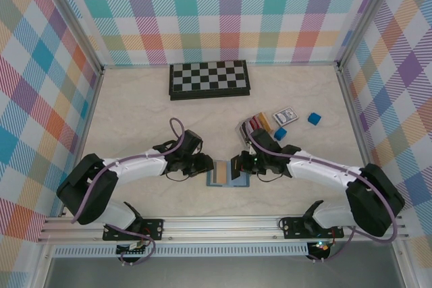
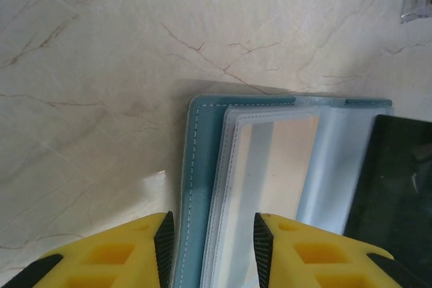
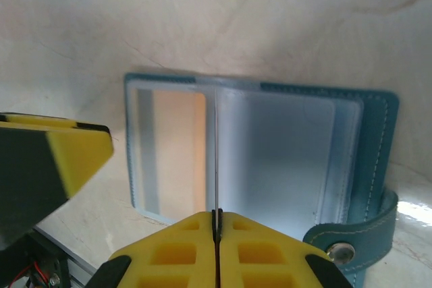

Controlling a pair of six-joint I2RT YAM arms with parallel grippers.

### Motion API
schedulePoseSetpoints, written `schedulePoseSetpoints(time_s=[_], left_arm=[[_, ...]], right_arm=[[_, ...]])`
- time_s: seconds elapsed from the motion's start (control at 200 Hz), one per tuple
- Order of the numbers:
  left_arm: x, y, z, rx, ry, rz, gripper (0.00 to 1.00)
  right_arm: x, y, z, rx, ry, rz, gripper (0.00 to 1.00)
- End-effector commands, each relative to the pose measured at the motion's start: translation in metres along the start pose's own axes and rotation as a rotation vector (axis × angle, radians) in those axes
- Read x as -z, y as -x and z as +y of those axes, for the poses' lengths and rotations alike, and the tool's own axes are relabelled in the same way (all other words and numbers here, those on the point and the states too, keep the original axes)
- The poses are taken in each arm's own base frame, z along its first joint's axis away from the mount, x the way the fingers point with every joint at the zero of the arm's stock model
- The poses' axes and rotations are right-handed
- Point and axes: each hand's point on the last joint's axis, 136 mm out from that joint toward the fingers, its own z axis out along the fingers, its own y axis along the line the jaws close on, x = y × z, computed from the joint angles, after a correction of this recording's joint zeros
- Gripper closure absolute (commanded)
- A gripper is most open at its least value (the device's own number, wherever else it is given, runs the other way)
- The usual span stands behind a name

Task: Put the credit cards into the card holder
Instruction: Flip over the card slot in the card holder, then insert the credit card into the card slot.

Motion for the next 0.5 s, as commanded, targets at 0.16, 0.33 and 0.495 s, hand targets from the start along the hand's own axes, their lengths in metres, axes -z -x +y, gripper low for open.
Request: schedulePoseSetpoints(time_s=[0.16, 0.33, 0.495], left_arm=[[-0.01, -0.008, -0.002, -0.014, -0.005, 0.045, 0.68], [-0.013, -0.012, 0.005, -0.01, 0.013, 0.053, 0.75], [-0.016, -0.015, 0.008, -0.005, 0.024, 0.065, 0.78]], right_arm=[[-0.02, -0.005, 0.016, -0.03, 0.127, 0.037, 0.93], [-0.029, -0.01, 0.006, -0.056, 0.109, 0.052, 0.93], [-0.037, -0.015, 0.003, -0.057, 0.127, 0.07, 0.94]])
